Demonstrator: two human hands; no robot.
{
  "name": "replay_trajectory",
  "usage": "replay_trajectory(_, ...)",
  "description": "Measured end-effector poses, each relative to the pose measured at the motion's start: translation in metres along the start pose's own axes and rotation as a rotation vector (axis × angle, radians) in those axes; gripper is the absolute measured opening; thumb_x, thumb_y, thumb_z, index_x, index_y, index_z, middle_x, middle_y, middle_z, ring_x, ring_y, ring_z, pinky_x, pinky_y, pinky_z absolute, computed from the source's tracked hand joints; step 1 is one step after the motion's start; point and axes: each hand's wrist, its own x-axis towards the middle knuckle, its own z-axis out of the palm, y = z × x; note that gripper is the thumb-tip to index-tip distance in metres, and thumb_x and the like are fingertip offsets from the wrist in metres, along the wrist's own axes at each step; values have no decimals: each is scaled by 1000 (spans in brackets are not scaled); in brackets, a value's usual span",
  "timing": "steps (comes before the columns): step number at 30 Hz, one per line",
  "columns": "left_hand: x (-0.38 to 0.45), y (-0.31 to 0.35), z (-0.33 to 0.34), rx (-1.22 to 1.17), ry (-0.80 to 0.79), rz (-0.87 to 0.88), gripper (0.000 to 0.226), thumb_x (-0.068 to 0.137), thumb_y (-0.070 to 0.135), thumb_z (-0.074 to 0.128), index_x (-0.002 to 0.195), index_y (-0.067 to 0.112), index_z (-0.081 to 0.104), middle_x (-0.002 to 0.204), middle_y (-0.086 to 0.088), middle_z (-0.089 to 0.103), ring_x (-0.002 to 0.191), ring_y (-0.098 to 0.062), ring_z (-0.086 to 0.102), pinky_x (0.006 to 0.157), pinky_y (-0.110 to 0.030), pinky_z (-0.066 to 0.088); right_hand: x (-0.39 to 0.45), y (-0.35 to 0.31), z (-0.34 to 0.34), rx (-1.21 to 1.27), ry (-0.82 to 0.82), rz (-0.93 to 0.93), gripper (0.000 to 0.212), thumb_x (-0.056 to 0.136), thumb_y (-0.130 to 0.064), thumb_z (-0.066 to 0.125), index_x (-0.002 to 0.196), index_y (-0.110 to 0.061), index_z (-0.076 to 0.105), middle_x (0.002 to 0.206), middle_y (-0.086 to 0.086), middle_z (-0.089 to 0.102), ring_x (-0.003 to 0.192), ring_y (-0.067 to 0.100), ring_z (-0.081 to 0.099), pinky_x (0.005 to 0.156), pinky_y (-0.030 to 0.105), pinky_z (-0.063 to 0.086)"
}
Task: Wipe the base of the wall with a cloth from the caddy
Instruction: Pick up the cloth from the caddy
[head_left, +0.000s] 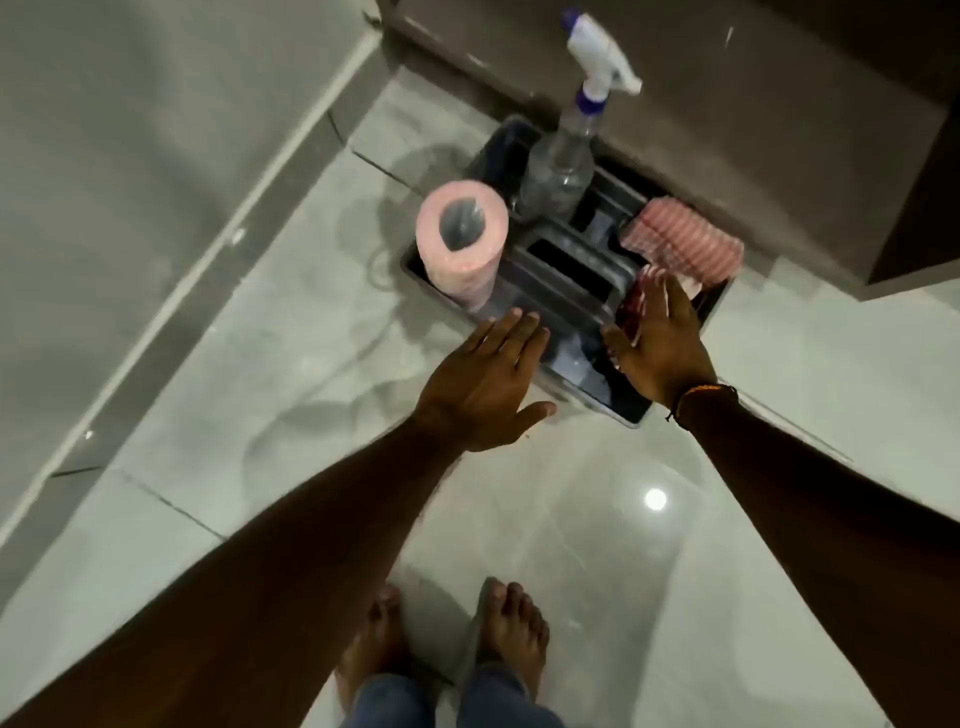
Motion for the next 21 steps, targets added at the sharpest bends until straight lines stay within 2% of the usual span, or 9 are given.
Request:
replay_trajectory(4, 23, -2, 45, 94, -86, -45, 94, 101, 72, 22, 168, 10, 0, 177, -12, -2, 164, -30, -7, 130, -44, -9, 12, 17, 39, -56, 49, 29, 82, 106, -31, 60, 168, -7, 11, 177, 23, 8, 163, 48, 5, 134, 61, 12)
replay_trajectory(7, 28, -7, 64, 112, -79, -43, 93, 100, 74, 18, 168, 12, 1, 177, -12, -4, 164, -31, -8, 130, -46, -9, 14, 17, 54, -54, 100, 57, 85, 104, -24, 63, 169, -9, 10, 178, 19, 7, 163, 50, 1, 132, 61, 11)
replay_trajectory(9, 26, -10, 65, 96, -60, -36, 94, 99, 74, 17, 168, 12, 4, 177, -12, -2, 164, -31, -6, 132, -46, -6, 15, 18, 52, -25, 130, 67, 79, 104, -16, 61, 168, -8, 16, 177, 18, 15, 163, 49, 10, 132, 60, 17)
replay_trajectory(11, 17, -11, 61, 63, -52, -34, 94, 100, 73, 19, 168, 9, 9, 177, -14, 3, 164, -32, 0, 132, -45, -2, 14, 20, 46, 45, 175, 62, 65, 102, -8, 49, 163, -5, 29, 169, 23, 34, 156, 49, 30, 131, 59, 28)
replay_trajectory(13, -4, -14, 52, 24, -16, -45, 94, 101, 72, 23, 166, 4, 18, 174, -18, 15, 163, -35, 13, 131, -46, 8, 3, 13, 32, 161, 218, 92, 60, 99, -2, 45, 158, -4, 40, 159, 23, 48, 146, 46, 46, 127, 54, 37)
replay_trajectory(16, -60, -24, 28, -1, 5, -115, 94, 102, 71, 22, 161, -1, 31, 169, -22, 30, 159, -38, 27, 129, -50, 23, -34, -20, 10, 298, 240, 139, 55, 104, 2, 47, 158, -7, 43, 158, 18, 51, 146, 38, 50, 128, 45, 37)
replay_trajectory(19, -125, -37, 4, -49, -27, -244, 95, 101, 72, 21, 163, 1, 26, 172, -21, 23, 161, -36, 19, 130, -50, 20, -83, -60, 2, 352, 218, 101, 52, 106, 0, 47, 157, -7, 45, 157, 16, 54, 146, 35, 51, 127, 51, 39)
replay_trajectory(21, -172, -47, -10, -82, -14, -357, 96, 100, 74, 19, 165, 2, 21, 174, -19, 19, 163, -34, 13, 132, -48, 14, -114, -97, 1, 370, 156, 53, 51, 106, 0, 47, 157, -7, 45, 157, 17, 54, 147, 33, 50, 127, 51, 39)
